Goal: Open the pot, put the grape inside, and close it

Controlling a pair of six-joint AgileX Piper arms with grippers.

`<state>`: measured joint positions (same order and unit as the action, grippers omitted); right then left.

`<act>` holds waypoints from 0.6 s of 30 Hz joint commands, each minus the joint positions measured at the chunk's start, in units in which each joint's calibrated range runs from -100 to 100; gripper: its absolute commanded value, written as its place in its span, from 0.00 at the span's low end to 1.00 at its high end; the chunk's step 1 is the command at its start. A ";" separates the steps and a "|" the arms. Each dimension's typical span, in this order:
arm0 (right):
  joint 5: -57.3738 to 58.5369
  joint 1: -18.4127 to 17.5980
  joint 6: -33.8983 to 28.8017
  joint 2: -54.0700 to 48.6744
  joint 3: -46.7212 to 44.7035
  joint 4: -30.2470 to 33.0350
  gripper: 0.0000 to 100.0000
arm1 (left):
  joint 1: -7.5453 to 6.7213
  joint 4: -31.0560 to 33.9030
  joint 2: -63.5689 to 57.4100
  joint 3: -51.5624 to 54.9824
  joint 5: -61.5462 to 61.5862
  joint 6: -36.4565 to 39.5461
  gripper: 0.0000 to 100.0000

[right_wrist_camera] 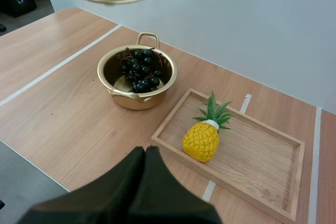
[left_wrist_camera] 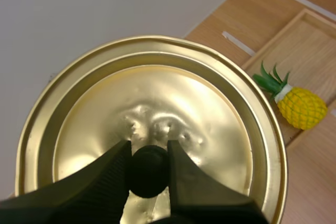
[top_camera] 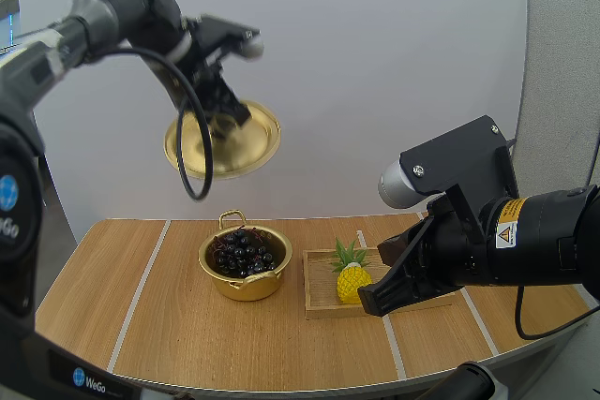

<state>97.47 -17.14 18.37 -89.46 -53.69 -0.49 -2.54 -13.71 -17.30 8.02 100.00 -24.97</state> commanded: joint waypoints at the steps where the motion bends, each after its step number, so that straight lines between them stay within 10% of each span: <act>1: 0.16 0.23 -0.16 -0.51 -0.21 0.49 0.00 | -0.13 -4.33 2.66 4.33 0.00 -2.86 0.00; 18: 0.16 0.23 -0.16 -0.51 -0.21 0.49 0.00 | -0.13 -5.94 16.62 9.64 -13.75 -6.06 0.00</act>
<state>97.47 -17.14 18.37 -89.46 -53.69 -0.49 -2.54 -17.79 -1.97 17.54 88.74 -30.03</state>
